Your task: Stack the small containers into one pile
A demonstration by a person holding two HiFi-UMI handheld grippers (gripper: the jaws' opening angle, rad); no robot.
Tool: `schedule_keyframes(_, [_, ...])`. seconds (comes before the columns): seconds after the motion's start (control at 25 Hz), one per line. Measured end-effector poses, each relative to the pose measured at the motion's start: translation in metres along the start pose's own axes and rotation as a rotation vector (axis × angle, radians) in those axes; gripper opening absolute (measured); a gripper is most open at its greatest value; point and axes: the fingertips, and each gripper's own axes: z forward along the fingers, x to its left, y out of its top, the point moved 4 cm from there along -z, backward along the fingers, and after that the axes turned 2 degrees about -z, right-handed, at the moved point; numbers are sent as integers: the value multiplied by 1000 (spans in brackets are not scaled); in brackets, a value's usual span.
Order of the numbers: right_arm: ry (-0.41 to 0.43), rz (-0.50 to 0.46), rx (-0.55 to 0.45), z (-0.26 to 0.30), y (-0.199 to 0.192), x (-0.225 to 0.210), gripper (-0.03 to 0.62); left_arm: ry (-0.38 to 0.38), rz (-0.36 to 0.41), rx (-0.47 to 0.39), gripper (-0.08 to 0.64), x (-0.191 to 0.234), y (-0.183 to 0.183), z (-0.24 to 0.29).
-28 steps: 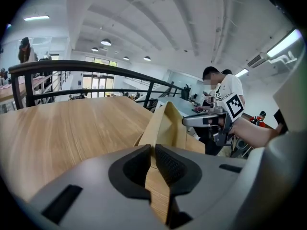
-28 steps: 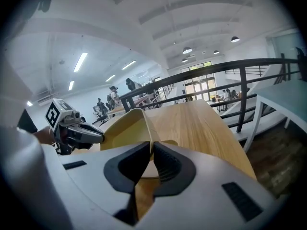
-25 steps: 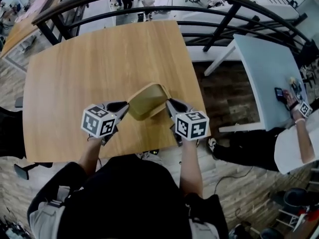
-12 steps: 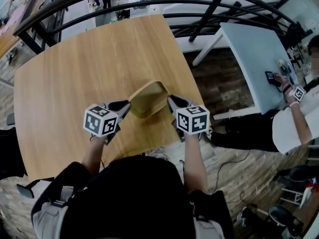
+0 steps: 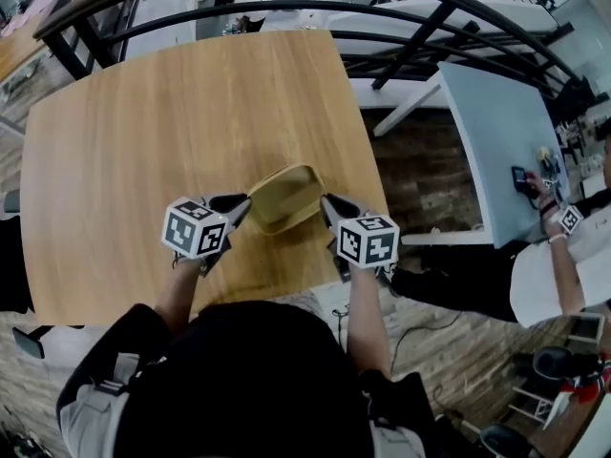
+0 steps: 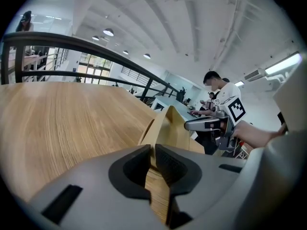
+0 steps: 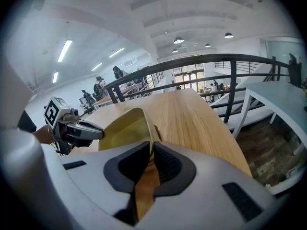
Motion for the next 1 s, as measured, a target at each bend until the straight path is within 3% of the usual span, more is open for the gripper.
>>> schedule_keyframes(0.24, [58,-14,39,14,-3,-9,40,57,-21,4,44,5,-1,8])
schedule_keyframes(0.52, [91,-9,51,18,-5,-16,40,72,-44,4,44,4,-1,13])
schedule_keyframes(1.0, [100,-38,65,19,-1,-19,40,121,-29,43,40,9,-7,22])
